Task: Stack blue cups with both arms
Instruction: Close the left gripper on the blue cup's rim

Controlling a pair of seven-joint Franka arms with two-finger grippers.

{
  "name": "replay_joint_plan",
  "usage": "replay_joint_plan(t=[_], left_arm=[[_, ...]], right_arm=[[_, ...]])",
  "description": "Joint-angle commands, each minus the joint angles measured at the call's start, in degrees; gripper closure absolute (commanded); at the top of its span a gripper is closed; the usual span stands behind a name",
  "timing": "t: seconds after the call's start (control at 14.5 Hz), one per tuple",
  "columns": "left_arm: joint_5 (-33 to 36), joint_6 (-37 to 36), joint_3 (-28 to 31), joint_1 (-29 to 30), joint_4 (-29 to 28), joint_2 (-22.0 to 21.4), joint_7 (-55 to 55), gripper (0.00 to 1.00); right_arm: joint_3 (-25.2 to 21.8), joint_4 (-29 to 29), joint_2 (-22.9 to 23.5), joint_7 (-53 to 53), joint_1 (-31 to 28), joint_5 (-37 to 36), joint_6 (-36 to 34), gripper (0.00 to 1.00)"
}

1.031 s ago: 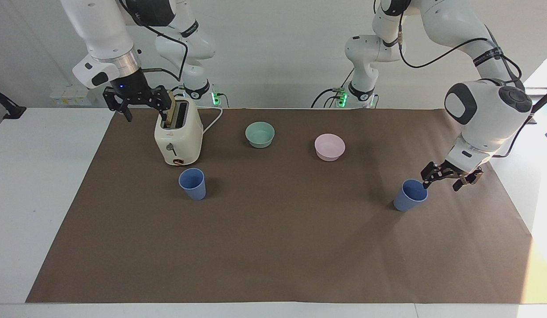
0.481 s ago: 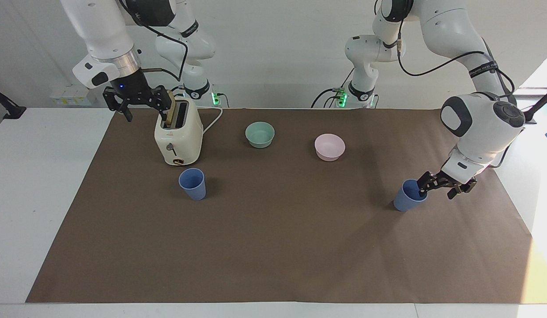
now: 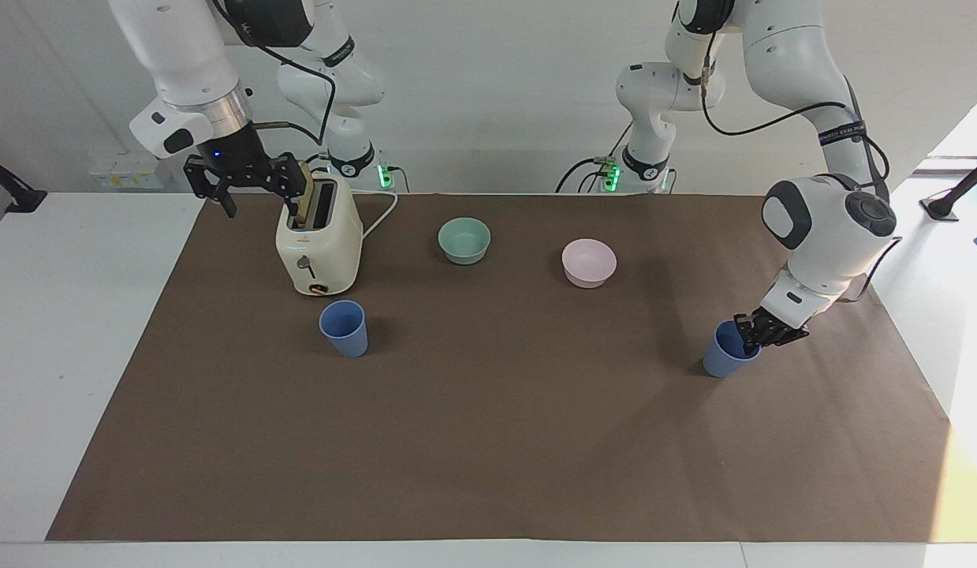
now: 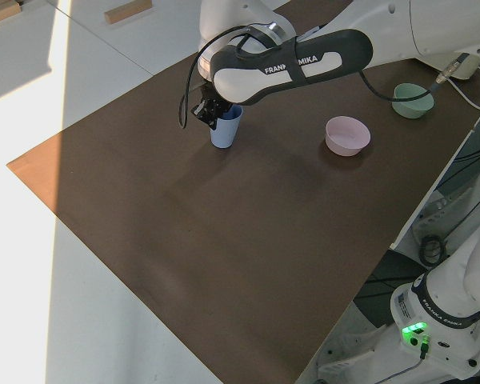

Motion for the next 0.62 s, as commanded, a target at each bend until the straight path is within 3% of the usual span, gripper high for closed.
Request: replay_joint_plan(t=[0.0, 0.28, 0.55], left_arm=[[-0.5, 0.4, 0.7, -1.4, -1.1, -3.1, -0.1, 1.0], [0.5, -3.0, 0.7, -5.4, 1.2, -4.3, -6.4, 1.0], [0.8, -0.8, 0.6, -12.6, 1.2, -4.3, -18.4, 1.0]], right_arm=[[0.1, -0.8, -0.9, -1.4, -0.7, 1.2, 0.5, 0.0], [0.1, -0.8, -0.9, -1.5, -0.7, 1.2, 0.5, 0.0], [0.1, -0.8, -0.9, -1.5, -0.7, 1.2, 0.5, 0.0]])
